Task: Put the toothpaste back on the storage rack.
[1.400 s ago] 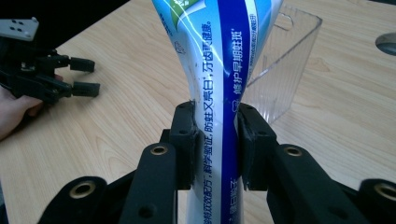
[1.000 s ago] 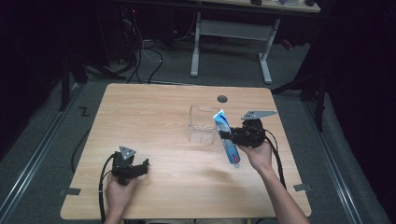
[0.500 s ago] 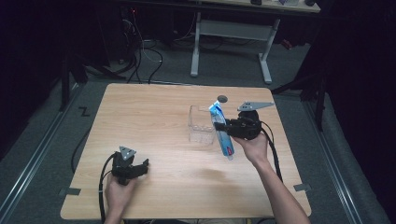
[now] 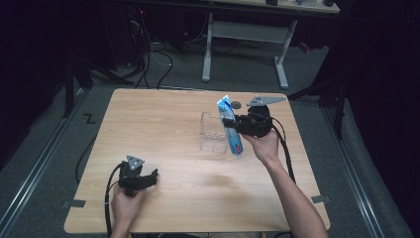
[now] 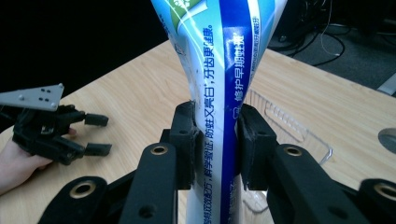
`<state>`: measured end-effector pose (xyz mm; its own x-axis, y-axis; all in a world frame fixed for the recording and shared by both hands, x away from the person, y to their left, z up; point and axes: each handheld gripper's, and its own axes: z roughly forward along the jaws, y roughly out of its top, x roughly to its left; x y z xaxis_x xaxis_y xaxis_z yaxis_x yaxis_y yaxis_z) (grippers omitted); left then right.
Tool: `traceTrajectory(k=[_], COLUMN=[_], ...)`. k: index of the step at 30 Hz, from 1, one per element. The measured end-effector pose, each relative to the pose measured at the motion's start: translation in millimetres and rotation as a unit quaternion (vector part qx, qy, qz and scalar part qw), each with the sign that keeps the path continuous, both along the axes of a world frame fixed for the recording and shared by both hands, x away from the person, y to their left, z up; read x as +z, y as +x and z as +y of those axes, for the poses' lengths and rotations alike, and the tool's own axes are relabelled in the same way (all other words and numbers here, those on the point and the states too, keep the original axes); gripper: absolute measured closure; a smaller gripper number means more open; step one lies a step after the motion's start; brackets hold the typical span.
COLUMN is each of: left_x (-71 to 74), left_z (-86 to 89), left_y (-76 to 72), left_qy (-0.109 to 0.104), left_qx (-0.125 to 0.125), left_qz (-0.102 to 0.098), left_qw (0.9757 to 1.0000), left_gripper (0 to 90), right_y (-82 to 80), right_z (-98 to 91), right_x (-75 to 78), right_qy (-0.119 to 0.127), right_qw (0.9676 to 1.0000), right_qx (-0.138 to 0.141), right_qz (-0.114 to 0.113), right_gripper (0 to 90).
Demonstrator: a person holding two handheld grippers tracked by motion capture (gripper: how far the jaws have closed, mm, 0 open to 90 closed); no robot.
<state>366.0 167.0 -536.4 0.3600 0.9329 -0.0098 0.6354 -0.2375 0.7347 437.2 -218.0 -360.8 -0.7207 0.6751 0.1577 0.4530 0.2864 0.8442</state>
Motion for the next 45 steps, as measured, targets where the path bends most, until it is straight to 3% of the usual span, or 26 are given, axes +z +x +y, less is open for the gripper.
traceTrajectory(k=[25,45], left_x=[0.0,-0.1], left_z=[0.0,0.0], left_y=[-0.1,-0.7], left_qy=[0.0,0.0], left_qx=[-0.001,-0.003], left_qz=[0.0,0.0], left_qw=[1.0,1.0], left_gripper=[23.3,23.1], right_y=[30.1,52.7], right_z=[32.0,59.6], right_x=[21.7,14.0], right_qy=[0.001,-0.02], right_qw=[0.9995,0.999], right_qx=[-0.01,-0.025], right_qz=[-0.029,-0.032], right_gripper=[70.6,70.2])
